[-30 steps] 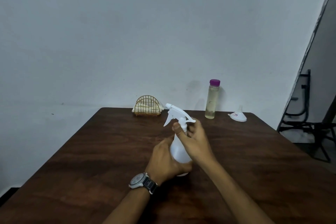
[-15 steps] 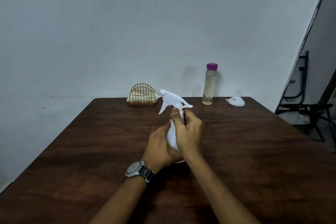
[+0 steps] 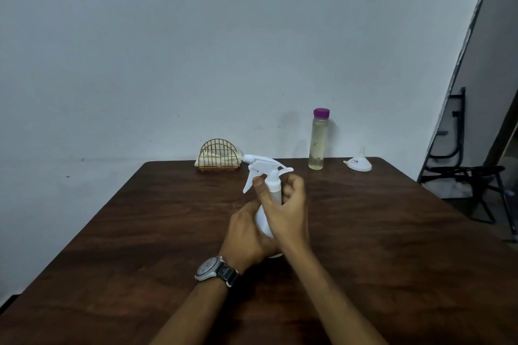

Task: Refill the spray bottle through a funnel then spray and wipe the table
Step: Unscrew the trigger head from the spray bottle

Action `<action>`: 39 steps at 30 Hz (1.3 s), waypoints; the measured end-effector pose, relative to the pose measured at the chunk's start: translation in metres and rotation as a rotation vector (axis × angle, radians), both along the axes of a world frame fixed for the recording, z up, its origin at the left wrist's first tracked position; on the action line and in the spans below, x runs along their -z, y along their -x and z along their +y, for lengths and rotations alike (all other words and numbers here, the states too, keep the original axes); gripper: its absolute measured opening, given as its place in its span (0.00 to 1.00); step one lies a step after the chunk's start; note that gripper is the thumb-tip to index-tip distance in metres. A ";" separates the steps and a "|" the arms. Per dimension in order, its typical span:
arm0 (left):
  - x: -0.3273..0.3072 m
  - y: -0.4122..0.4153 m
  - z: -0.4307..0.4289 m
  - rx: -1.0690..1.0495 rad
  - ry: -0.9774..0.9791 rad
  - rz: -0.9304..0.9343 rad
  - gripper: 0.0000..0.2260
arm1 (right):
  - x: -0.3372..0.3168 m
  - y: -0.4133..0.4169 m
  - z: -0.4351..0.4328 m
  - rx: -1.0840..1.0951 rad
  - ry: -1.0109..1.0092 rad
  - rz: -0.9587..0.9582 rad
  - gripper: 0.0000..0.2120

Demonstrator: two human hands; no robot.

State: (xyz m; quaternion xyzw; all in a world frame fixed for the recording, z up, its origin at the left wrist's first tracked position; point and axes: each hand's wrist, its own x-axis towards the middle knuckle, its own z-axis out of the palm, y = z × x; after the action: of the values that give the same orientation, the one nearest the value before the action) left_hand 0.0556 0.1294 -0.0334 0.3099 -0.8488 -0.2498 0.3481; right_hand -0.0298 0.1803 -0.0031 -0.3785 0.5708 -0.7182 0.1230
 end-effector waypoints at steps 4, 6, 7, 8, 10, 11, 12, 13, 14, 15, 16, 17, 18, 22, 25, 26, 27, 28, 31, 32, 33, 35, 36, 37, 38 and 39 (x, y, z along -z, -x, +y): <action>-0.003 -0.001 -0.001 0.016 0.028 -0.001 0.19 | 0.006 -0.005 -0.009 0.132 0.094 0.019 0.14; -0.003 -0.001 -0.002 0.024 0.026 0.010 0.19 | 0.008 -0.004 -0.012 0.149 0.110 0.014 0.14; -0.003 -0.001 -0.002 0.029 0.020 0.017 0.19 | 0.008 -0.004 -0.012 0.152 0.108 0.017 0.14; -0.003 -0.001 -0.002 0.034 0.019 0.021 0.19 | 0.008 -0.002 -0.013 0.150 0.099 0.030 0.13; -0.007 0.000 0.000 0.034 0.044 0.002 0.16 | 0.009 0.003 -0.013 0.144 0.078 0.089 0.14; -0.009 0.000 0.001 0.029 0.067 -0.014 0.15 | 0.010 0.005 -0.013 0.136 0.072 0.119 0.14; -0.011 0.001 0.003 0.026 0.078 -0.022 0.14 | 0.011 0.006 -0.012 0.128 0.070 0.137 0.14; -0.014 0.000 0.005 0.026 0.076 -0.022 0.13 | 0.011 0.007 -0.011 0.116 0.067 0.140 0.14; -0.016 0.000 0.006 0.029 0.075 -0.019 0.13 | 0.011 0.007 -0.011 0.104 0.059 0.135 0.14; -0.017 0.000 0.008 0.035 0.079 -0.022 0.14 | 0.010 0.006 -0.011 0.091 0.051 0.126 0.15; -0.020 -0.001 0.010 0.038 0.089 -0.032 0.15 | 0.009 0.005 -0.010 0.082 0.035 0.121 0.15; -0.021 -0.001 0.012 0.043 0.094 -0.045 0.15 | 0.008 0.005 -0.008 0.074 0.013 0.123 0.15; -0.022 -0.002 0.013 0.045 0.091 -0.050 0.15 | 0.006 0.005 -0.006 0.067 -0.015 0.135 0.14; -0.018 -0.003 0.011 0.012 0.013 -0.046 0.19 | 0.001 0.005 0.002 -0.022 -0.081 0.101 0.15; -0.013 -0.001 0.007 0.011 0.004 -0.029 0.17 | 0.002 0.001 0.000 0.023 -0.024 0.074 0.22; -0.013 -0.001 0.007 0.013 0.012 -0.029 0.17 | 0.003 0.000 -0.002 0.047 0.022 0.074 0.19; -0.013 -0.001 0.006 0.019 0.026 -0.030 0.17 | 0.004 -0.001 -0.004 0.065 0.065 0.073 0.16; -0.013 -0.001 0.006 0.021 0.044 -0.033 0.16 | 0.005 -0.002 -0.004 0.083 0.100 0.081 0.13; -0.013 -0.002 0.005 0.043 0.064 -0.021 0.11 | 0.009 -0.005 -0.007 0.128 0.144 0.102 0.12; -0.014 -0.003 0.005 0.050 0.069 -0.017 0.12 | 0.009 -0.005 -0.007 0.139 0.141 0.097 0.12; -0.014 -0.003 0.006 0.058 0.073 -0.014 0.13 | 0.009 -0.005 -0.009 0.147 0.127 0.087 0.13; -0.015 -0.003 0.005 0.063 0.085 -0.007 0.17 | 0.009 -0.003 -0.012 0.161 0.097 0.072 0.14; -0.016 -0.003 0.006 0.067 0.086 -0.008 0.17 | 0.009 -0.002 -0.013 0.161 0.084 0.069 0.14; -0.016 -0.003 0.005 0.068 0.084 -0.007 0.17 | 0.010 -0.001 -0.013 0.154 0.074 0.063 0.11; -0.014 -0.002 0.004 0.068 0.079 0.004 0.17 | 0.012 0.001 -0.013 0.145 0.066 0.070 0.07; -0.012 -0.002 0.002 0.060 0.070 0.016 0.16 | 0.012 0.002 -0.012 0.133 0.050 0.073 0.04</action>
State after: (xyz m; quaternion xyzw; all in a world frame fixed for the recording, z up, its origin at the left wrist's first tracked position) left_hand 0.0575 0.1317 -0.0216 0.2698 -0.8632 -0.2329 0.3576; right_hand -0.0321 0.1682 -0.0147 -0.3687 0.5808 -0.7244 0.0448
